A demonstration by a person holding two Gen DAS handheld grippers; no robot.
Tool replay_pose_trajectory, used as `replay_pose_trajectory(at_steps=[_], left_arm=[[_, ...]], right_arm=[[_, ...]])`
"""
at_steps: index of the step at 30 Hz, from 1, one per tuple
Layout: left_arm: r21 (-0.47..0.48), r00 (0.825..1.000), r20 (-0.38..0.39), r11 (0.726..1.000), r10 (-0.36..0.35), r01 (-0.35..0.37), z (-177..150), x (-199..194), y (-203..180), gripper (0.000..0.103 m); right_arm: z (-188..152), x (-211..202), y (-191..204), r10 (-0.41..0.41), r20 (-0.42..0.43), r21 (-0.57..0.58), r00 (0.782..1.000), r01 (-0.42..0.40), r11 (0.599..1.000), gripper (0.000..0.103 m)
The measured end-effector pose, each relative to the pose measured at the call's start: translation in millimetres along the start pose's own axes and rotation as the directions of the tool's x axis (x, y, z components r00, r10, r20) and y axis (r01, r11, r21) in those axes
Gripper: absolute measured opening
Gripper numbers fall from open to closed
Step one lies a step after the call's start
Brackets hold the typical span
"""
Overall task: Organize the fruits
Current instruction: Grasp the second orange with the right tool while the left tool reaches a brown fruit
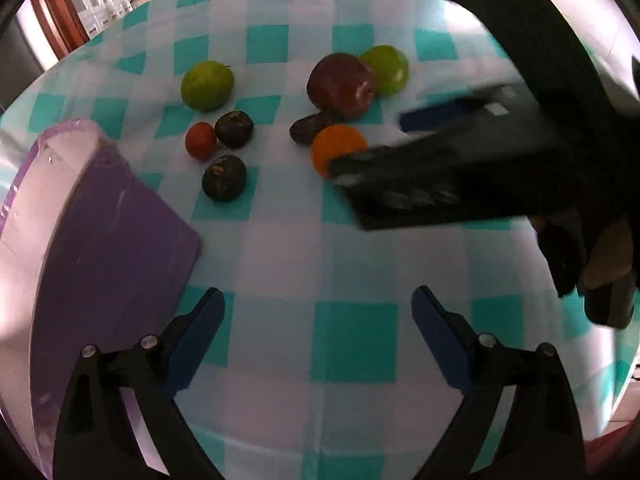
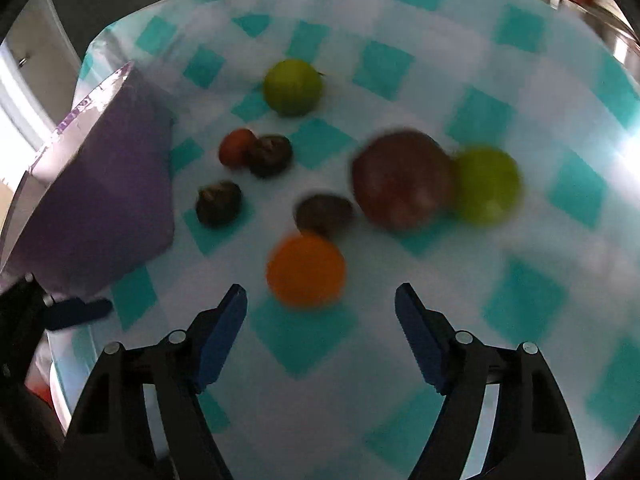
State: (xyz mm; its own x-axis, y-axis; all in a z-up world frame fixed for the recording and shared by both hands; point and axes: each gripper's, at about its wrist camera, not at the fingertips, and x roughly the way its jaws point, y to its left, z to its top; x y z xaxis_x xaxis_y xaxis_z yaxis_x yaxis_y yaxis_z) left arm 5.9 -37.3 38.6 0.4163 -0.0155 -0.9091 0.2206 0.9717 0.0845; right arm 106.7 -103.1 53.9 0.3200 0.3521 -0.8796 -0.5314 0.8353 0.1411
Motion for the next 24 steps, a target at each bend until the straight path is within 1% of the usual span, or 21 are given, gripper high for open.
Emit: replay_pose_trajectory(at_steps=[1, 3, 4, 6, 8, 10, 11, 13, 15, 16, 17, 19, 21, 24], left_arm=[[0.006, 1.0, -0.002, 1.0, 0.01, -0.01, 1.0, 3.6, 0.0, 0.094], [0.013, 1.0, -0.008, 1.0, 0.016, -0.016, 1.7, 7.6, -0.2, 0.094], [0.017, 1.0, -0.011, 1.0, 0.018, -0.018, 2.2, 9.8, 0.0, 0.094], [0.029, 1.0, -0.012, 0.999, 0.018, -0.018, 5.2, 15.7, 0.0, 0.094], [0.045, 1.0, -0.001, 0.999, 0.018, -0.018, 10.6, 22.4, -0.9, 0.094], [0.069, 0.999, 0.03, 0.997, 0.032, -0.034, 18.9, 29.4, -2.3, 0.094], [0.086, 0.997, 0.053, 0.995, 0.055, -0.059, 24.7, 32.8, -3.2, 0.092], [0.109, 0.99, 0.092, 0.987, 0.108, -0.118, 36.7, 41.1, -3.3, 0.089], [0.098, 0.98, 0.115, 0.98, 0.164, -0.176, 49.3, 49.6, 1.0, 0.084], [0.089, 0.975, 0.123, 0.977, 0.185, -0.196, 55.1, 53.2, 3.2, 0.079], [0.088, 0.976, 0.125, 0.978, 0.18, -0.192, 61.8, 57.7, 3.7, 0.076], [0.088, 0.98, 0.125, 0.982, 0.156, -0.167, 73.1, 63.6, 2.3, 0.076], [0.081, 0.98, 0.142, 0.985, 0.14, -0.153, 85.8, 66.5, 0.1, 0.076], [0.098, 0.985, 0.148, 0.989, 0.091, -0.106, 105.3, 78.1, -6.2, 0.075]], right_arm=[[6.9, 7.0, 5.5, 0.012, 0.002, -0.027, 1.0, -0.012, 1.0, 0.075], [11.7, 20.1, 16.2, -0.027, -0.019, -0.095, 0.999, 0.025, 0.995, 0.067], [12.3, 25.5, 19.2, -0.043, -0.034, -0.117, 0.999, 0.038, 0.992, 0.056], [8.0, 29.7, 18.1, -0.065, -0.044, -0.125, 0.997, 0.059, 0.99, 0.046], [0.1, 21.7, 5.2, -0.046, -0.025, -0.081, 0.999, 0.044, 0.996, 0.046], [-7.1, 9.8, -12.9, -0.059, 0.009, -0.016, 0.998, 0.059, 0.998, 0.045], [-12.4, 0.8, -27.7, -0.074, 0.023, 0.03, 0.997, 0.073, 0.997, 0.045], [-18.9, -9.6, -44.4, -0.083, 0.033, 0.072, 0.996, 0.08, 0.994, 0.046], [-26.0, -17.5, -60.5, -0.096, 0.032, 0.105, 0.995, 0.092, 0.99, 0.046], [-29.6, -19.4, -63.5, -0.102, 0.028, 0.115, 0.994, 0.098, 0.989, 0.046], [-33.6, -21.3, -67.6, -0.099, 0.023, 0.129, 0.995, 0.095, 0.987, 0.046], [-38.8, -21.9, -71.7, -0.097, 0.021, 0.15, 0.995, 0.093, 0.984, 0.046], [-44.2, -22.8, -71.4, -0.095, 0.022, 0.165, 0.995, 0.09, 0.982, 0.046], [-49.5, -26.7, -67.7, -0.087, 0.04, 0.184, 0.995, 0.079, 0.98, 0.046]])
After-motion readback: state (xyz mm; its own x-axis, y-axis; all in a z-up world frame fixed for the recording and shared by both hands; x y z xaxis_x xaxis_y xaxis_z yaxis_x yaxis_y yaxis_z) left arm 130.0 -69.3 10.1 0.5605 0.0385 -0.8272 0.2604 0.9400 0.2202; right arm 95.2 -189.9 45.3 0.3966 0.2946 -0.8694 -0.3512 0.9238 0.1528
